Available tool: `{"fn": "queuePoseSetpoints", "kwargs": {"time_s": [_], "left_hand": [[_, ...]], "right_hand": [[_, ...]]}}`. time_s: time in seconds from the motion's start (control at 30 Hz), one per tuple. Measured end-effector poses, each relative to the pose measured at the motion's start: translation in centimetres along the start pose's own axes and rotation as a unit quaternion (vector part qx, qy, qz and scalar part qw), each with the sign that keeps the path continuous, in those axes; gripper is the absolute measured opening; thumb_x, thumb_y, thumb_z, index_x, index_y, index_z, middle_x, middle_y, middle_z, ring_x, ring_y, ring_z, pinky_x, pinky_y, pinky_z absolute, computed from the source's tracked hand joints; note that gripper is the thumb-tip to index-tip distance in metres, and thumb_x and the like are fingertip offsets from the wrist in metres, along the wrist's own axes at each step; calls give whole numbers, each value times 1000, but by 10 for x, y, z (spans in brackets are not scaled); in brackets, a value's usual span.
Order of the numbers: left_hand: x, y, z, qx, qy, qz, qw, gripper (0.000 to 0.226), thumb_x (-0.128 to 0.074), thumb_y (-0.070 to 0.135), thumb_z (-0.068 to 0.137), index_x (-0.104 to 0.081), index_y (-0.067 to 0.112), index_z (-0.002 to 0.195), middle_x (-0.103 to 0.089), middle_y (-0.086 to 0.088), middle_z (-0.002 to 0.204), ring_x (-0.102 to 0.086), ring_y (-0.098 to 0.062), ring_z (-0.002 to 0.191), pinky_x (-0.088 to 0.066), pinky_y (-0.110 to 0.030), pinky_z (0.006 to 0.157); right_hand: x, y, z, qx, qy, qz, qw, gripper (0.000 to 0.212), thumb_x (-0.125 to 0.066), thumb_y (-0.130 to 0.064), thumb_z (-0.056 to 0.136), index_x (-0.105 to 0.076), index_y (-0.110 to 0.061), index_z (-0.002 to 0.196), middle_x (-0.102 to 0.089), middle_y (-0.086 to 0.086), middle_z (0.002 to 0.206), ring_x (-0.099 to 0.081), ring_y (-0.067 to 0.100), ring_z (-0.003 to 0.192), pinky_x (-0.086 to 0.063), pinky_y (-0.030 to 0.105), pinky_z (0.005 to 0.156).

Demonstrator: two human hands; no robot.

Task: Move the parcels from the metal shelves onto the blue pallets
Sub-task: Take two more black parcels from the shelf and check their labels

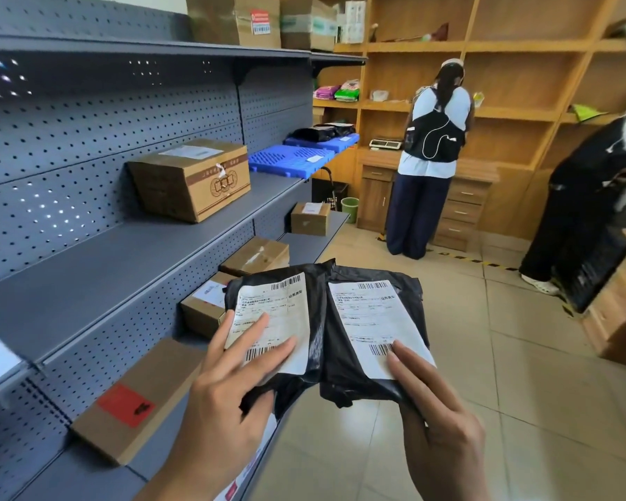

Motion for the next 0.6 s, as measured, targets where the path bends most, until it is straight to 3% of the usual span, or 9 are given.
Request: {"fn": "queuePoseSetpoints", "kwargs": {"time_s": [0.17,0.33,0.5,0.6], "left_hand": [[-11,-2,21,-23,-5,-9,1000,68,-63,0,73,-66,37,130,-51,13,151,-27,-24,153,-47,-22,107],[-23,-13,45,-29,-20,-19,999,67,-64,0,74,-66,35,132,-51,10,151,-26,-29,153,-57,-46,97],[-44,-31,84,-41,-25,-20,999,66,-64,0,73,-68,33,130,-52,9,149,-28,-29,152,-53,-52,100],[-60,-43,110,-47,-38,-34,998,66,-64,2,74,-66,34,132,-51,10,151,-26,-29,153,-58,-54,92]], "right_hand": [[-4,12,16,2,10,-28,1000,28,-69,-7,88,-81,-18,111,-72,-6,127,-67,-4,111,-48,6,89],[-12,22,33,9,14,-43,999,28,-69,-7,86,-81,-17,110,-73,-5,126,-66,-5,110,-48,5,87],[-26,44,60,0,34,-59,998,29,-71,-3,84,-81,-15,109,-73,-3,125,-67,-3,112,-48,7,91],[-35,57,75,0,54,-71,996,29,-71,-1,83,-81,-14,107,-74,-2,124,-68,-1,111,-49,8,92]]}}
Point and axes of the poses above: each hand's wrist, its own z-axis towards the middle knuckle, its own x-axis out of the back of the hand, y = z × x, the point moved 8 cm from there along z, towards the middle knuckle
